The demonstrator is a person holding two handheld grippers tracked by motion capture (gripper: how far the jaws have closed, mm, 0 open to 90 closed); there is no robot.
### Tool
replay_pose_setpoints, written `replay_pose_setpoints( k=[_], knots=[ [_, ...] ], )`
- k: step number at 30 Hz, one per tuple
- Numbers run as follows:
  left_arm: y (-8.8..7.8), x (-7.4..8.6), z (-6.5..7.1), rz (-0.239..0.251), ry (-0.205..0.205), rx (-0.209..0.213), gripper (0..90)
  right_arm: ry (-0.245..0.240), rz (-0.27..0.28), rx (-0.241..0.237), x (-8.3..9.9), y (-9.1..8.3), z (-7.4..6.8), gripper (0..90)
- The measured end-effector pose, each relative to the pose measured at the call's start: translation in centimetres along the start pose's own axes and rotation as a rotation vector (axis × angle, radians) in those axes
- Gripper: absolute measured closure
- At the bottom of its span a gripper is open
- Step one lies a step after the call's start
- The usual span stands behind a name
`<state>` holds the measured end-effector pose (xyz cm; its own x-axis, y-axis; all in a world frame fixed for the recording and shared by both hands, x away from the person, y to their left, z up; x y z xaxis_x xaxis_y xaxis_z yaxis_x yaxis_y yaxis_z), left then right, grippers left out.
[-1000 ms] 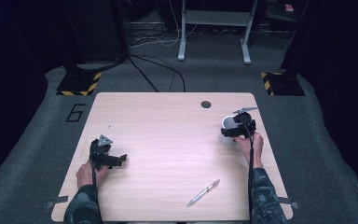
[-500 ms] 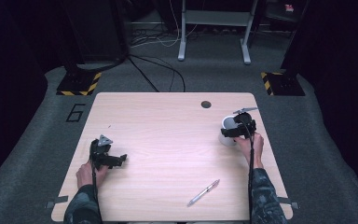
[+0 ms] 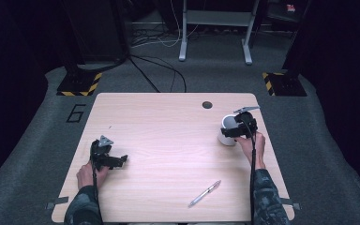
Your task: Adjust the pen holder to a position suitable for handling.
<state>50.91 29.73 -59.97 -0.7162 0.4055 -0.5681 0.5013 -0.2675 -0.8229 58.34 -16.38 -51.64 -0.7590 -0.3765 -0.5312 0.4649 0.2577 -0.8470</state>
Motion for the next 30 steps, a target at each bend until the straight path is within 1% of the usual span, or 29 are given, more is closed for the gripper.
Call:
replay_pose_setpoints(
  k=[1, 2, 4, 5, 7, 8, 10, 11, 12, 13, 14, 15, 17, 19, 21, 24, 25, 26, 30],
  knots=[
    [0.0, 0.0, 0.0, 0.000, 0.000, 0.000, 0.3, 0.007, 0.001, -0.009, -0.1, -0.1, -0.3, 5.9],
    [0.0, 0.0, 0.0, 0.000, 0.000, 0.000, 0.3, -0.006, 0.002, -0.010, -0.1, -0.2, -0.3, 6.0],
    [0.0, 0.0, 0.0, 0.000, 0.000, 0.000, 0.3, -0.009, 0.002, -0.018, -0.3, -0.5, -0.8, 6.0],
    [0.0, 0.0, 0.0, 0.000, -0.001, 0.000, 0.3, -0.022, 0.005, -0.020, -0.5, -0.6, -0.9, 6.0],
    [0.0, 0.0, 0.0, 0.000, 0.000, 0.000, 0.3, -0.023, 0.009, -0.024, -0.6, -0.7, -1.0, 6.0],
    [0.0, 0.0, 0.0, 0.000, 0.000, 0.000, 0.3, -0.034, 0.010, -0.026, -0.7, -0.8, -1.5, 6.0],
    [0.0, 0.0, 0.0, 0.000, 0.000, 0.000, 0.2, -0.043, 0.002, -0.029, -0.8, -0.7, -1.8, 6.0],
    [0.0, 0.0, 0.0, 0.000, -0.001, 0.000, 0.3, -0.055, -0.001, -0.032, -0.7, -0.7, -2.0, 6.0],
    [0.0, 0.0, 0.0, 0.000, 0.000, 0.000, 0.3, -0.053, 0.003, -0.035, -0.8, -0.6, -2.2, 6.0],
    [0.0, 0.0, 0.0, 0.001, -0.001, 0.000, 0.3, -0.062, 0.002, -0.051, -0.8, -0.7, -2.4, 6.0],
    [0.0, 0.0, 0.0, 0.000, 0.000, 0.000, 0.3, -0.057, 0.006, -0.063, -0.9, -0.7, -2.7, 6.0],
    [0.0, 0.0, 0.0, 0.000, 0.000, 0.000, 0.3, -0.064, 0.013, -0.074, -0.9, -0.7, -2.8, 6.0],
    [0.0, 0.0, 0.0, 0.000, 0.000, 0.000, 0.3, -0.072, 0.017, -0.075, -1.0, -0.8, -2.9, 6.0],
    [0.0, 0.0, 0.0, 0.000, 0.000, 0.000, 0.3, -0.086, 0.022, -0.101, -1.1, -1.0, -3.5, 5.9],
    [0.0, 0.0, 0.0, 0.000, -0.001, -0.001, 0.3, -0.095, 0.030, -0.109, -1.2, -1.0, -3.9, 6.0],
    [0.0, 0.0, 0.0, 0.000, 0.000, -0.001, 0.3, -0.107, 0.028, -0.130, -1.2, -1.1, -4.4, 6.0],
    [0.0, 0.0, 0.0, 0.000, 0.000, -0.001, 0.3, -0.128, 0.032, -0.134, -1.3, -1.1, -4.6, 6.0],
    [0.0, 0.0, 0.0, 0.000, 0.000, -0.001, 0.3, -0.126, 0.039, -0.143, -1.3, -1.2, -4.9, 6.0],
    [0.0, 0.0, 0.0, -0.001, -0.005, -0.002, 0.2, -0.148, 0.036, -0.170, -1.4, -1.4, -5.9, 6.0]
  ],
)
Point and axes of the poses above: each handheld gripper's, and its own axes: y roughly forward along the jaws, x roughly out of its underside, z roughly to its right, the point moved 10 cm from there along y, roughly forward along the jaws, and after that the axes turned 12 degrees about -z, right-handed, at the moved point
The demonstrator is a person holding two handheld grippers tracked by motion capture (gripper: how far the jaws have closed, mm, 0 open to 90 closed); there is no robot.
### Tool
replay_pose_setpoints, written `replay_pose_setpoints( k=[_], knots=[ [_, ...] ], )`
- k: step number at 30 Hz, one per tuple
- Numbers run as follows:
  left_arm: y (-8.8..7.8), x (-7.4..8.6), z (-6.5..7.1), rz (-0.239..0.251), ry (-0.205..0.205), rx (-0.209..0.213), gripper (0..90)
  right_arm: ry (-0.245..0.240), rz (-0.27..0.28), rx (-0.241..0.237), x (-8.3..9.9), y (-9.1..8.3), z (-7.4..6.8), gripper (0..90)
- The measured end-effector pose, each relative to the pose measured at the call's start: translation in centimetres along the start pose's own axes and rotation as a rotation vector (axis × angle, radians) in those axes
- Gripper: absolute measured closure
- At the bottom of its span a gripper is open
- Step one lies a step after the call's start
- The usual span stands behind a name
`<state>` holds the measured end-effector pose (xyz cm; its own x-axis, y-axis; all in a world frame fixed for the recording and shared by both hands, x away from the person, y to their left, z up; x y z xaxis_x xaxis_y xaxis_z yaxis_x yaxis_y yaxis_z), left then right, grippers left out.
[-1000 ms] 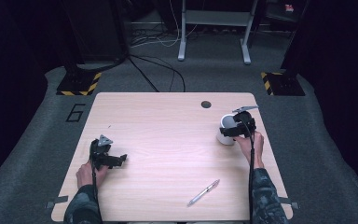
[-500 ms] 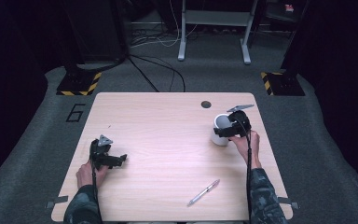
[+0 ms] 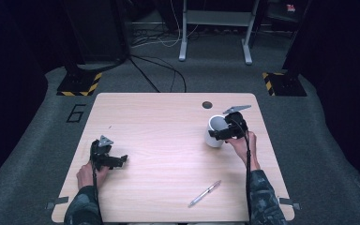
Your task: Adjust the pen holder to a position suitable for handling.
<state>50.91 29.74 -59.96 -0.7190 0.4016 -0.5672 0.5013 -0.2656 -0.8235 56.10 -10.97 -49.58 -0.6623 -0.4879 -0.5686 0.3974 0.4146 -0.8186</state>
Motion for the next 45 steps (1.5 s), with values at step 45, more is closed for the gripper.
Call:
replay_pose_setpoints(
  k=[45],
  knots=[
    [0.0, 0.0, 0.0, 0.000, -0.002, -0.002, 0.2, -0.241, -0.103, -0.065, -3.1, 6.4, -12.0, 5.9]
  ],
)
Point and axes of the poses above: each handheld gripper's, and its own axes: y roughly forward along the jaws, x roughly out of its underside, z roughly to its right, the point moved 10 cm from there along y, roughly forward along the jaws, and after that the axes turned 12 degrees about -z, right-handed, at the moved point
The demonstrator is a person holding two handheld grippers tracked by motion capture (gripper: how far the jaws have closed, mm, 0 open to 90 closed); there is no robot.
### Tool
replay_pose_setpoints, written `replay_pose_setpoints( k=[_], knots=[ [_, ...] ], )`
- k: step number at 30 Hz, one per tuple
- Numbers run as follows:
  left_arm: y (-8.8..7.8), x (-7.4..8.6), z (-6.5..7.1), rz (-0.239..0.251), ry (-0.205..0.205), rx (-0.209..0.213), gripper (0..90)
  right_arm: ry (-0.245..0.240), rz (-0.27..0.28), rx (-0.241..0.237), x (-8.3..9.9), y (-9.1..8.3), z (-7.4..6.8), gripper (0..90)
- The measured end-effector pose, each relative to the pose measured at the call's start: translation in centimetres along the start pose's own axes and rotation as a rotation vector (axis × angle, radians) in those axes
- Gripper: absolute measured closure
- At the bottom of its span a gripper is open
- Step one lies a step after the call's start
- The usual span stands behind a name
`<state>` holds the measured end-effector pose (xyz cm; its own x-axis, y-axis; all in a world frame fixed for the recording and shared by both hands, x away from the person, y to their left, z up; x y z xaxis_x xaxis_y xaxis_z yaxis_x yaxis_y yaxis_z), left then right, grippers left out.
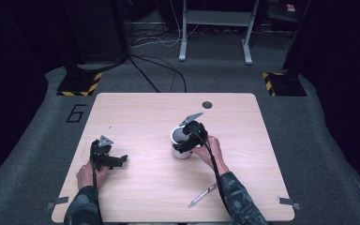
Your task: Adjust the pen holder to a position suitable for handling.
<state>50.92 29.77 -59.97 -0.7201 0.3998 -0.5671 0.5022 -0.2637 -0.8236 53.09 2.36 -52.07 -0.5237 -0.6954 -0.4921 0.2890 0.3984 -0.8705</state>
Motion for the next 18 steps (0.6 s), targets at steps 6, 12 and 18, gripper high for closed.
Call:
replay_pose_setpoints(
  k=[6, 12, 18],
  knots=[
    [0.0, 0.0, 0.0, 0.000, -0.001, -0.001, 0.3, -0.008, -0.006, 0.002, -0.1, 0.6, -0.5, 5.9],
    [0.0, 0.0, 0.0, 0.002, 0.000, -0.002, 0.3, -0.013, -0.020, 0.003, 0.1, 1.1, -1.0, 5.9],
    [0.0, 0.0, 0.0, 0.001, 0.003, -0.001, 0.3, -0.001, -0.021, 0.009, 0.3, 1.4, -0.9, 5.8]
  ],
)
Point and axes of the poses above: each handheld gripper's, and its own axes: y roughly forward along the jaws, x roughly out of its underside, z roughly to its right, the point moved 10 cm from there along y, roughly forward along the jaws, and after that the axes turned 12 degrees about -z, right-handed, at the moved point
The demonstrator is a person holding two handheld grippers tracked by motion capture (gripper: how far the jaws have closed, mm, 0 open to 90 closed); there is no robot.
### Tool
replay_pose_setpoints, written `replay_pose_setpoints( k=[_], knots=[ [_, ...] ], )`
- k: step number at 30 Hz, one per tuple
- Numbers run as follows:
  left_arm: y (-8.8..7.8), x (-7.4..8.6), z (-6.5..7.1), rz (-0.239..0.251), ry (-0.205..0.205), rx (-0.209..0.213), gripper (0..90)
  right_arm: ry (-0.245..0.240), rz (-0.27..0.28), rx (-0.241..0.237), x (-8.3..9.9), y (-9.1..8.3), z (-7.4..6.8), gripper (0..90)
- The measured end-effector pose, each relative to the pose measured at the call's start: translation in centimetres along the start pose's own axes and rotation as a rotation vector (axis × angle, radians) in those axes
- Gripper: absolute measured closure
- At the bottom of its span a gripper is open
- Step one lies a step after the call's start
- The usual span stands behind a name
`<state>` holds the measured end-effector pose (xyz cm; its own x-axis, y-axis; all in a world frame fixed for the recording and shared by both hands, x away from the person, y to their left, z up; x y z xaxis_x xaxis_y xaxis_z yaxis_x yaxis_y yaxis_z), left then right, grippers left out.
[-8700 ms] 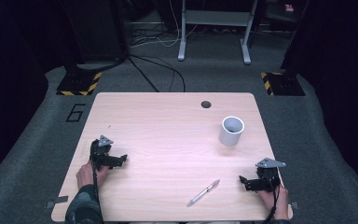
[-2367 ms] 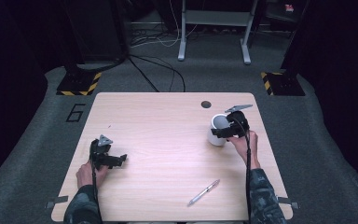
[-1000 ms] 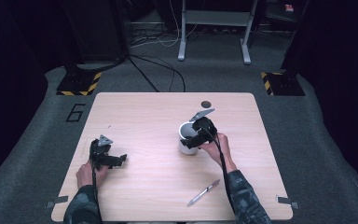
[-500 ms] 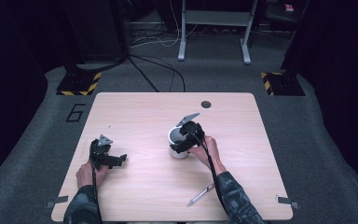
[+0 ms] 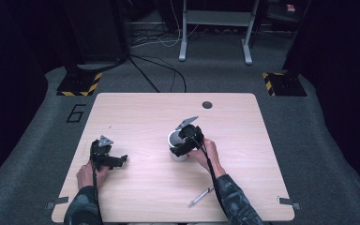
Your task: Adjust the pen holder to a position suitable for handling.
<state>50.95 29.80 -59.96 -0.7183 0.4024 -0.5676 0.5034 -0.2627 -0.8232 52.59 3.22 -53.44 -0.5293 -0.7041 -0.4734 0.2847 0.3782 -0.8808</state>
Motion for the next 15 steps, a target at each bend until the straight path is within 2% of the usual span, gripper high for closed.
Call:
replay_pose_setpoints(
  k=[6, 9, 12, 15],
  knots=[
    [0.00, 0.00, 0.00, 0.000, -0.001, 0.000, 0.3, -0.011, 0.002, -0.008, 0.25, 0.02, 0.07, 5.5],
    [0.00, 0.00, 0.03, 0.000, -0.003, 0.001, 0.3, 0.001, 0.005, -0.015, 0.27, 0.02, 0.01, 5.1],
    [0.00, 0.00, 0.00, 0.000, 0.000, 0.000, 0.3, 0.003, 0.013, -0.014, 0.31, -0.05, 0.00, 0.0],
    [-0.02, 0.03, -0.01, -0.003, 0.002, 0.000, 0.3, 0.006, 0.033, -0.015, 0.30, -0.53, 0.01, 0.0]
  ],
)
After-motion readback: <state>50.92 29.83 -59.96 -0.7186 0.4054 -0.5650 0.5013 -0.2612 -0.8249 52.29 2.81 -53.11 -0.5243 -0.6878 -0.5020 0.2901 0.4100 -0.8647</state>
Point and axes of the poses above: each handheld gripper's, and its own axes: y roughly forward along the jaws, x roughly out of its underside, z roughly to its right, the point moved 10 cm from there along y, roughly forward along the jaws, and after that the axes turned 12 degrees about -z, right-handed, at the moved point
